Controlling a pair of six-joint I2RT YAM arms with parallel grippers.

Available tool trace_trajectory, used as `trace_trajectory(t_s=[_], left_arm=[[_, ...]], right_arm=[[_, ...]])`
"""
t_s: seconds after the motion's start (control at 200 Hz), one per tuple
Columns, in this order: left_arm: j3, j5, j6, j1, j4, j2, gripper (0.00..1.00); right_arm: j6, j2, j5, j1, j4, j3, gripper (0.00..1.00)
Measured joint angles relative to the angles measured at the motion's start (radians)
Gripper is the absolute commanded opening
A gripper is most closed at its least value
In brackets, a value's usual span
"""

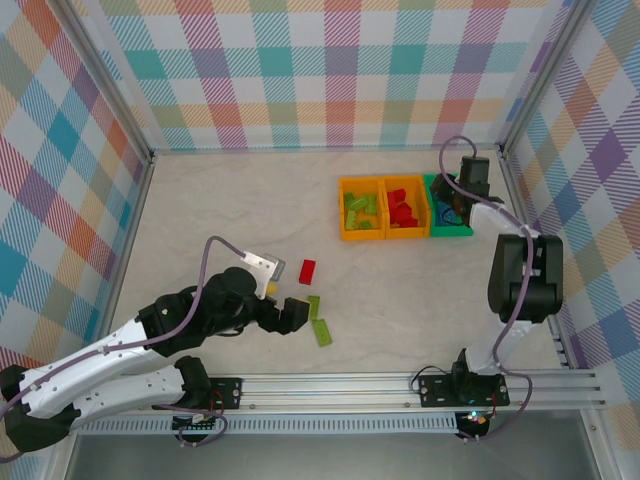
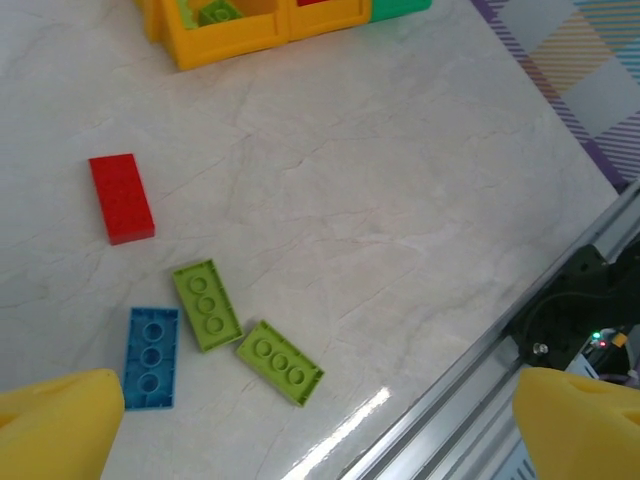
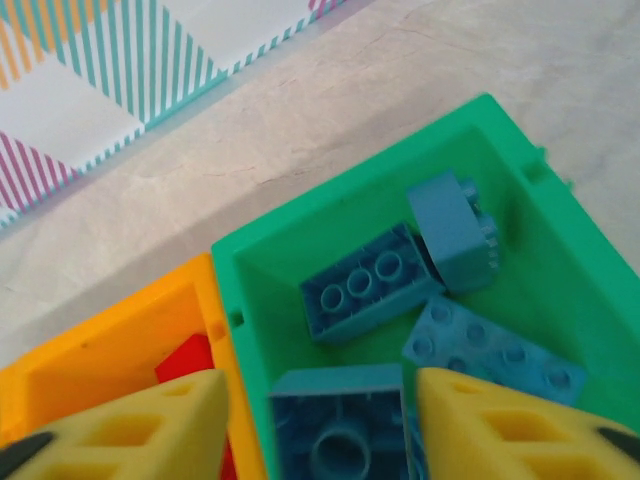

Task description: Sort the legos into containers by color

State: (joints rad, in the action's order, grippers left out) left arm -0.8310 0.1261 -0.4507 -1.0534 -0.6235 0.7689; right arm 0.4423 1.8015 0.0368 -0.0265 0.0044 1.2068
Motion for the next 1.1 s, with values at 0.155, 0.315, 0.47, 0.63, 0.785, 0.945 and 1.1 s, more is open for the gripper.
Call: trace_trajectory(t_s=[0.155, 0.315, 0.47, 0.63, 0.785, 0.945, 1.1], left_arm=[[0.008, 0.066, -0.052, 0.000, -0.047, 0.000, 1.00], [0.010, 0.174, -0.107, 0.000, -0.082, 0.040, 1.00], [0.023, 0.312, -0.152, 0.003, -0.075, 0.100, 0.98], [0.076, 0.358, -0.163, 0.044, -0.007, 0.140, 0.97], [0.129, 0.305, -0.158, 0.174, 0.111, 0.259, 0.97], [0.140, 0.188, -0.129, 0.249, 0.242, 0.439, 0.97], [0.088, 0.098, -0.089, 0.258, 0.335, 0.608, 0.97]], right_arm=[[0.003, 0.009, -0.019, 0.000, -0.038, 0.033, 0.74], [0.030, -0.135, -0.100, 0.000, -0.039, -0.058, 0.77], [0.074, -0.420, -0.282, 0.007, -0.005, -0.257, 0.84], [0.061, -0.719, -0.436, 0.077, -0.086, -0.390, 0.89], [-0.002, -0.978, -0.516, 0.214, -0.303, -0.401, 0.92], [-0.031, -1.115, -0.554, 0.336, -0.546, -0.401, 1.00], [-0.027, -1.122, -0.556, 0.483, -0.719, -0.401, 1.00]])
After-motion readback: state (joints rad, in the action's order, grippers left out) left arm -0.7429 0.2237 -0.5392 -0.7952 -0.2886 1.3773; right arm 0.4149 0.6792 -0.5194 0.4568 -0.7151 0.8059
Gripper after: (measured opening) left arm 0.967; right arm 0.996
